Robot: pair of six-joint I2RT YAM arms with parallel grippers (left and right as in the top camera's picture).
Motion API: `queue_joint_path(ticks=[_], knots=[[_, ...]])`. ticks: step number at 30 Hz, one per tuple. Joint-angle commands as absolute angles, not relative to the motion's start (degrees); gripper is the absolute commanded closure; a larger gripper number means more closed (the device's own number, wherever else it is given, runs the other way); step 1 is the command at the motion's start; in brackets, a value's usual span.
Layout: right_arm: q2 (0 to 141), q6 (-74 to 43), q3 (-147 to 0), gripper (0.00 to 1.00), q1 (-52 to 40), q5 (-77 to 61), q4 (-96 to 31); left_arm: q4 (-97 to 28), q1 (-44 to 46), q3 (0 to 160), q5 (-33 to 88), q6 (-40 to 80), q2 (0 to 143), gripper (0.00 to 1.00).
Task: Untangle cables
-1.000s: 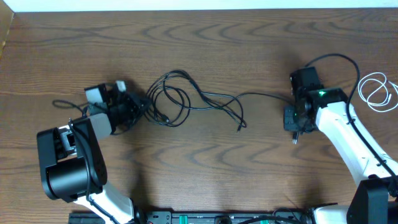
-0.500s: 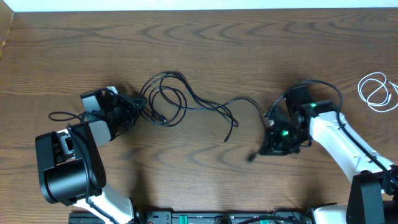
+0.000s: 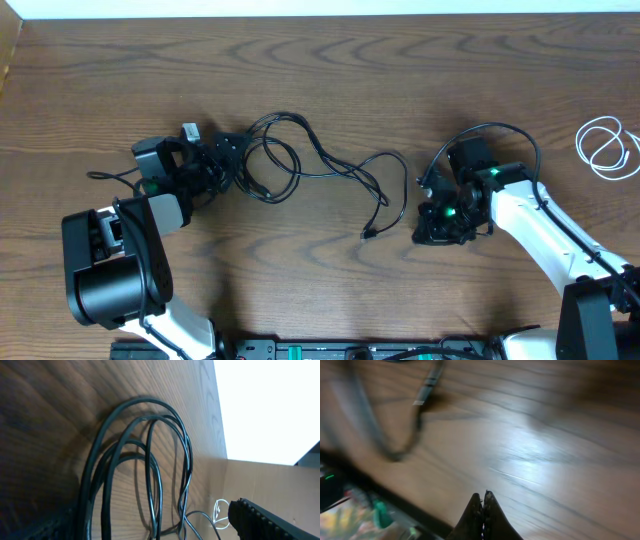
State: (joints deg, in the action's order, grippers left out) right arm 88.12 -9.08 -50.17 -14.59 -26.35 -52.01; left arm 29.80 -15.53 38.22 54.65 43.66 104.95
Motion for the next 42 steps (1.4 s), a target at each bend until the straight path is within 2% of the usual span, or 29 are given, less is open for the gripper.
queue_joint_path(ticks=[1, 4, 5, 6, 7, 8, 11, 14, 21, 26, 29, 32, 38, 42], knots=[[88.3, -12.9, -50.0, 0.99, -14.7, -15.4, -52.8, 28.8, -14.8, 38.5, 56.6, 40.3, 102.0, 0.07], [88.3, -14.0, -50.0, 0.99, -14.7, -9.7, -53.2, 24.1, -13.5, 38.6, 52.6, 37.4, 98.7, 0.06], [88.3, -14.0, -50.0, 0.94, -14.7, -8.7, -53.2, 20.8, -13.0, 39.0, 50.1, 35.5, 97.1, 0.06], [88.3, -13.9, -50.0, 0.83, -14.7, -7.9, -53.1, 15.6, -12.1, 39.9, 46.0, 33.3, 95.1, 0.06], [88.3, -13.9, -50.0, 0.61, -14.6, -7.5, -52.6, 10.5, -11.2, 41.0, 42.0, 31.5, 93.4, 0.06], [88.3, -13.9, -50.0, 0.46, -14.5, -7.7, -51.7, 5.3, -10.2, 42.4, 37.6, 29.7, 91.7, 0.06], [88.3, -13.9, -50.3, 0.37, -13.3, -13.3, -46.5, -7.4, -6.2, 47.2, 24.6, 25.7, 87.8, 0.05], [88.3, -13.9, -50.8, 0.31, -11.0, -22.7, -40.2, -13.6, -0.7, 50.3, 14.8, 25.0, 86.1, 0.05], [88.3, -16.8, -50.9, 0.3, -5.8, -25.5, -32.2, -15.1, 9.0, 50.9, 6.0, 24.2, 86.1, 0.05], [88.3, -17.3, -50.9, 0.29, -4.5, -25.8, -30.9, -19.2, 12.4, 53.3, -3.8, 21.3, 86.1, 0.06], [88.3, -17.2, -50.9, 0.29, -4.6, -29.3, -27.3, -25.7, 12.7, 57.1, -6.9, 20.1, 86.1, 0.06], [88.3, -17.2, -50.9, 0.29, -4.7, -33.9, -23.5, -29.6, 12.7, 59.7, -4.9, 20.2, 86.1, 0.05], [88.3, -19.3, -50.9, 0.31, -6.2, -36.4, -18.7, -26.3, 13.2, 59.8, 12.5, 20.4, 87.3, 0.05], [88.3, -19.3, -50.8, 0.45, -8.0, -35.4, -18.9, -24.0, 14.7, 59.8, 13.7, 21.3, 90.1, 0.06]])
